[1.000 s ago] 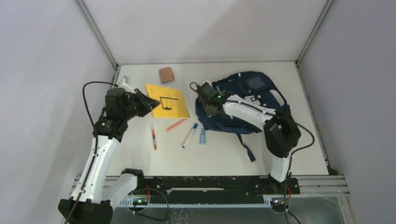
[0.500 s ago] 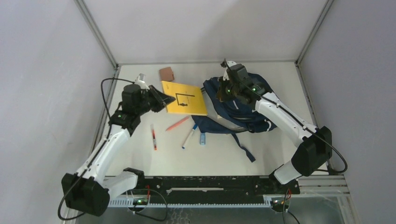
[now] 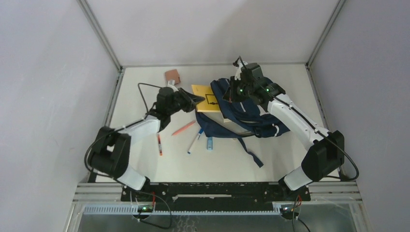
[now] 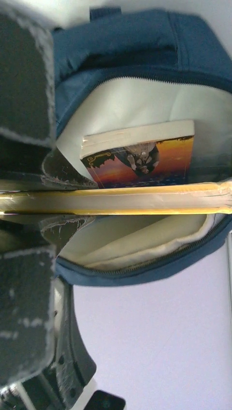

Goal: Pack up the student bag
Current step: Place the book in the student bag.

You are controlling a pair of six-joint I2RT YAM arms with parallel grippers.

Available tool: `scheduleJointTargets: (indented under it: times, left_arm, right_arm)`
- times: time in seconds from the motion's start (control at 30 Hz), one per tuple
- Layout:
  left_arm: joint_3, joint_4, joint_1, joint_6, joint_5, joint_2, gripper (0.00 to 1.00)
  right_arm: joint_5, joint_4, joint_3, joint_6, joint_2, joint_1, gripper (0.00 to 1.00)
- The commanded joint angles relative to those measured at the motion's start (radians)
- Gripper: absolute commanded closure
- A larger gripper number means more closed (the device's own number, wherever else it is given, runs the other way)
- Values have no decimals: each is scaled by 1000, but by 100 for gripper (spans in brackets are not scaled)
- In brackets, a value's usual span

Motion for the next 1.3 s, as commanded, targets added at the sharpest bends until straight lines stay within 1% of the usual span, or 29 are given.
scheduleJointTargets:
  times: [0.0, 0.13, 0.2, 0.27, 0.3, 0.37, 0.4, 0.43, 0.47, 0.53, 0.6, 0.67, 0.77, 0.97, 1.03, 1.13, 1.2, 1.27]
  left_arm:
    - [77, 345, -44, -145, 22, 89, 100]
    - [154, 341, -100, -149, -6, 196, 100]
    - [208, 313, -127, -134, -29, 254, 100]
    - [255, 299, -140, -122, -11, 310, 100]
    - [285, 281, -142, -113, 21, 337, 93]
    - [349, 240, -143, -100, 73, 378, 59]
    - [362, 220, -143, -94, 90, 386, 45]
    - [366, 199, -143, -86, 105, 382, 35]
    - [367, 175, -143, -70, 114, 372, 29]
    - [375, 79, -143, -7, 120, 333, 20]
    - [404, -78, -143, 92, 123, 290, 14]
    - [427, -217, -143, 183, 125, 253, 12]
    - [428, -364, -143, 270, 119, 189, 11]
    - [383, -526, -143, 379, 89, 80, 11]
    - [357, -548, -143, 405, 63, 46, 11]
    - [325, -527, -143, 421, 48, 24, 13]
    - [323, -506, -142, 417, 53, 37, 18]
    - [337, -522, -135, 422, 73, 49, 25]
  right_arm:
    - [-159, 139, 38, 69, -18, -6, 100]
    - [-197, 162, 39, 88, -15, -13, 100]
    - [-207, 172, 37, 97, -11, -12, 100]
    - [-202, 173, 34, 99, -14, -13, 100]
    - [-198, 174, 31, 99, -18, -14, 100]
    - [-189, 179, 16, 102, -29, -16, 100]
    - [-186, 182, 9, 103, -32, -19, 100]
    - [-184, 184, 1, 106, -37, -21, 100]
    - [-185, 184, -6, 110, -39, -26, 100]
    - [-193, 191, -22, 119, -42, -38, 100]
    - [-185, 198, -37, 125, -46, -47, 100]
    - [-170, 209, -55, 126, -51, -55, 100]
    - [-157, 224, -82, 135, -55, -70, 100]
    - [-144, 240, -115, 142, -54, -78, 100]
    - [-145, 242, -117, 140, -51, -77, 100]
    - [-145, 251, -124, 141, -50, -77, 100]
    - [-144, 255, -126, 139, -49, -78, 100]
    - [-141, 259, -126, 137, -51, -78, 100]
